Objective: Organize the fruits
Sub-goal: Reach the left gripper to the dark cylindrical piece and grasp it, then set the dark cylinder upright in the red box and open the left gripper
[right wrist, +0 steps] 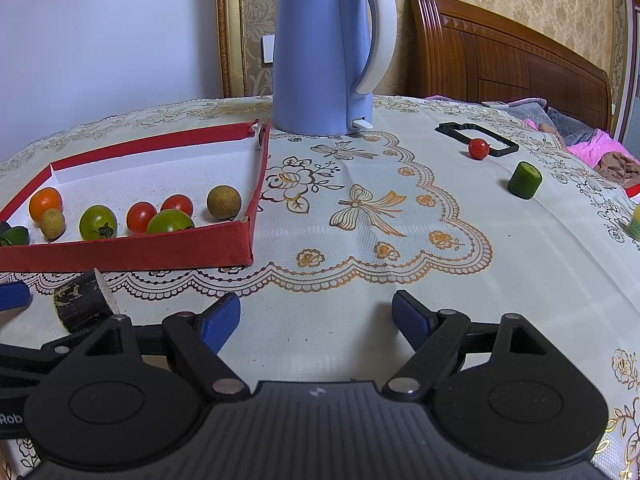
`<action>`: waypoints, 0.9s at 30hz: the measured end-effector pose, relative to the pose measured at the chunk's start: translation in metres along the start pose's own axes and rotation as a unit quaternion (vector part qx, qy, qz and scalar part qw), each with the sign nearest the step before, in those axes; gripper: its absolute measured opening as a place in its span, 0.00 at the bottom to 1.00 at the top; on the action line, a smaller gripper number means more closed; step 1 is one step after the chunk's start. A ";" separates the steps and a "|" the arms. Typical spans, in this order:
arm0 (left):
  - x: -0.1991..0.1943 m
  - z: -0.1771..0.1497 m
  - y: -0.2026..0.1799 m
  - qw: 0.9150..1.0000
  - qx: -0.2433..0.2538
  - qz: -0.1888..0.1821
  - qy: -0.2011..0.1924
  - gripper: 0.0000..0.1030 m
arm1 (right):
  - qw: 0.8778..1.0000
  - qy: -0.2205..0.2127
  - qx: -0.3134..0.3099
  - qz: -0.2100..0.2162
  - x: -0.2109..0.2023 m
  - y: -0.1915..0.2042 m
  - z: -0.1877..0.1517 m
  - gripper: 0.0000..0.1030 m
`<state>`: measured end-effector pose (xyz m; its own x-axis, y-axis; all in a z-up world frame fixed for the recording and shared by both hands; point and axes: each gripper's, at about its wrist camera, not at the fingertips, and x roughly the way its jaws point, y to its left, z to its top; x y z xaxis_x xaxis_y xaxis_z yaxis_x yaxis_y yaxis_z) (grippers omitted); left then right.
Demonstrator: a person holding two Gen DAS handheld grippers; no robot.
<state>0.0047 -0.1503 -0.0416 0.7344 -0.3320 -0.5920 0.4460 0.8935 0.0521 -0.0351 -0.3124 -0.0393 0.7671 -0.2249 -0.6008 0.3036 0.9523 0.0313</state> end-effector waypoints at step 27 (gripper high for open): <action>-0.011 -0.005 0.002 0.999 -0.001 -0.036 -0.015 0.37 | 1.000 0.000 0.001 0.001 0.001 0.000 0.000 0.82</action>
<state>-0.0049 -0.1431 -0.0385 0.7151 -0.4052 -0.5696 0.4981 0.8671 0.0085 -0.0347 -0.3124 -0.0399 0.7676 -0.2219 -0.6012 0.3020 0.9527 0.0339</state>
